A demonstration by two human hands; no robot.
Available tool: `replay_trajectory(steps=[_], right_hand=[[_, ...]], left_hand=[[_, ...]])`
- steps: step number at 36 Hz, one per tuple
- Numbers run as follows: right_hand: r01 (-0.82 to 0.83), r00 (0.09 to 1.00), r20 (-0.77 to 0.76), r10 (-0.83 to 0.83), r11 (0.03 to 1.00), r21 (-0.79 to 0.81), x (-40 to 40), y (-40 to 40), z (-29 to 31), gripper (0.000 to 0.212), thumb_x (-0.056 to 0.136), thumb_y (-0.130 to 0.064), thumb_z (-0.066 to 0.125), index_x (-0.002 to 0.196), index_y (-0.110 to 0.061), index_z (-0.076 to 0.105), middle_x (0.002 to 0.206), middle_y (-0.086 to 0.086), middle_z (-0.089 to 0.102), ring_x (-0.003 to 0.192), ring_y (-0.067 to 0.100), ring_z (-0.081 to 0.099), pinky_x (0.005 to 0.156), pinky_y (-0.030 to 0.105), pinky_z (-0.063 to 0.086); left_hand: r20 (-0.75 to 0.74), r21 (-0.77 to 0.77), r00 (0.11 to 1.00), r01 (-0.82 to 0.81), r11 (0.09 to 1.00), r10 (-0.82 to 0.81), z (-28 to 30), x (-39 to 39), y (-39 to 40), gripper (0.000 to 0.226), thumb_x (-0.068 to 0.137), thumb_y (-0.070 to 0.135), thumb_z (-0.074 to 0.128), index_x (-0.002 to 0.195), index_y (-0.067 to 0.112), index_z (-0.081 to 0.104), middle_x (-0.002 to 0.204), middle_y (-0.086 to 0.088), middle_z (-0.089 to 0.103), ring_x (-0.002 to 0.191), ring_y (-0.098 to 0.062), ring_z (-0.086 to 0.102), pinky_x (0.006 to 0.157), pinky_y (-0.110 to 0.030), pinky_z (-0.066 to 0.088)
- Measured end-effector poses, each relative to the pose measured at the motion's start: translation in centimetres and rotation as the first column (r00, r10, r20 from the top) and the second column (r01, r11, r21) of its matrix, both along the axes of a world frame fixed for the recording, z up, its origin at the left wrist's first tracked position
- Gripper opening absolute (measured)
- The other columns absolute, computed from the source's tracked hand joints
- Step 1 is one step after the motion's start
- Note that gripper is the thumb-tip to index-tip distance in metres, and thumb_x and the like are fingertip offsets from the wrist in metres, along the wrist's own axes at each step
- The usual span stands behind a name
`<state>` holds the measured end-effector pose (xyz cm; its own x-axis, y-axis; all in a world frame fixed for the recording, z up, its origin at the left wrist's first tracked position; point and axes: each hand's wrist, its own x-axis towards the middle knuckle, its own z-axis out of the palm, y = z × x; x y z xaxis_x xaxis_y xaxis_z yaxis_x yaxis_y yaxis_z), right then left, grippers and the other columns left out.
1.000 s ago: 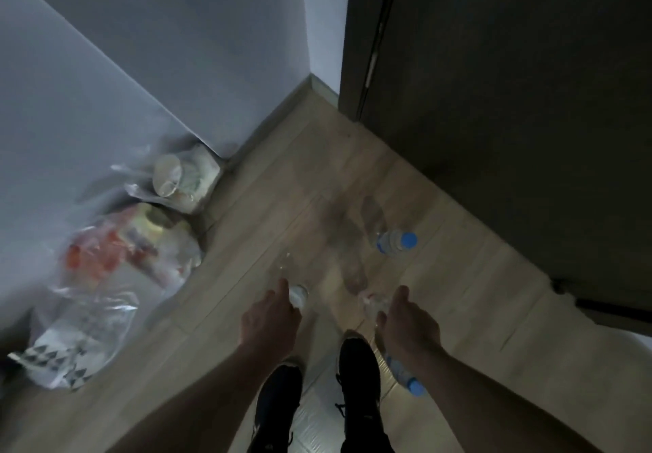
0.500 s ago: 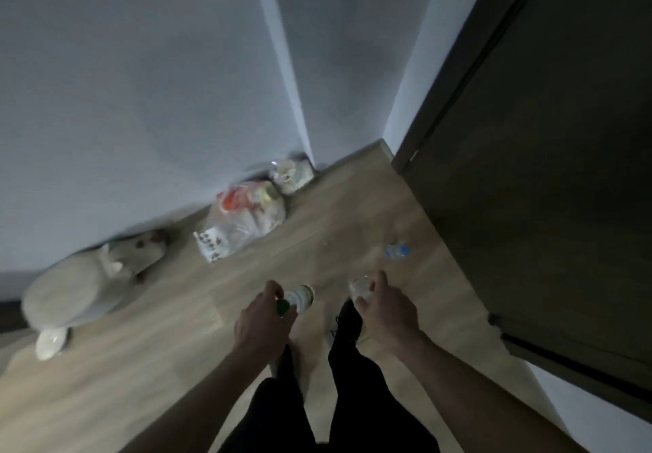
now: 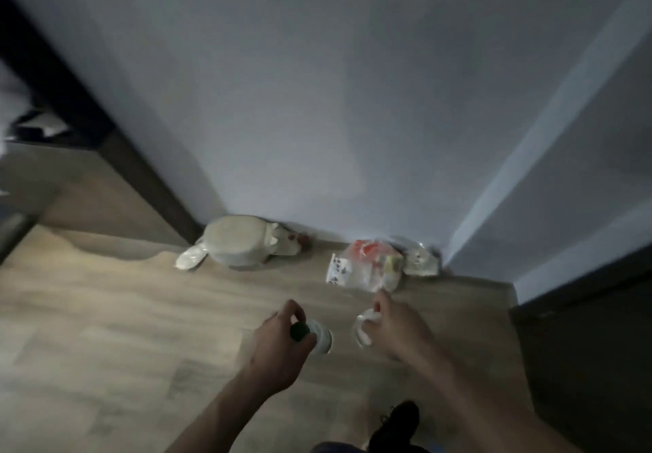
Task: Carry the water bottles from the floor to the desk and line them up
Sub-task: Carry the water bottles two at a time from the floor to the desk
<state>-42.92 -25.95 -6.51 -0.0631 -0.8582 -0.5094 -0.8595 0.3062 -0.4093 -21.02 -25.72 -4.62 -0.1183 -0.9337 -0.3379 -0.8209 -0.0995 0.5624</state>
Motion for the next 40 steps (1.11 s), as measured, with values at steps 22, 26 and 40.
replay_trajectory(steps=[22,26,40], right_hand=[[-0.433,0.880,0.050,0.472,0.841,-0.325,39.8,-10.0,10.3,0.025,0.093,-0.045,0.060,0.091,-0.028,0.042,0.084,-0.006,0.058,0.077,0.022,0.052,0.063,0.035,0.035],[-0.488,0.834,0.091,0.544,0.804,-0.339,46.5,-13.3,11.1,0.023,0.088,-0.047,0.060,0.091,-0.027,0.048,0.089,-0.006,0.065,0.085,0.021,0.059,0.071,0.038,0.046],[-0.701,0.640,0.117,0.760,0.639,-0.317,71.9,-24.4,12.6,0.024,0.082,-0.052,0.056,0.093,-0.030,0.054,0.094,-0.004,0.068,0.089,0.023,0.062,0.074,0.035,0.052]], left_hand=[[-0.066,-0.264,0.867,-0.492,0.830,0.493,7.7,39.3,-0.5,0.018,0.084,0.039,0.066,0.088,0.033,0.050,0.068,0.003,0.059,0.061,-0.015,0.057,0.054,-0.035,0.043],[-0.093,-0.291,0.814,-0.573,0.766,0.573,7.9,45.0,-2.5,0.020,0.084,0.041,0.067,0.086,0.034,0.049,0.067,0.001,0.059,0.059,-0.015,0.056,0.053,-0.036,0.044],[-0.164,-0.296,0.599,-0.788,0.540,0.784,10.5,65.2,-8.4,0.022,0.084,0.032,0.073,0.082,0.031,0.051,0.061,0.003,0.054,0.055,-0.011,0.050,0.051,-0.030,0.040]])
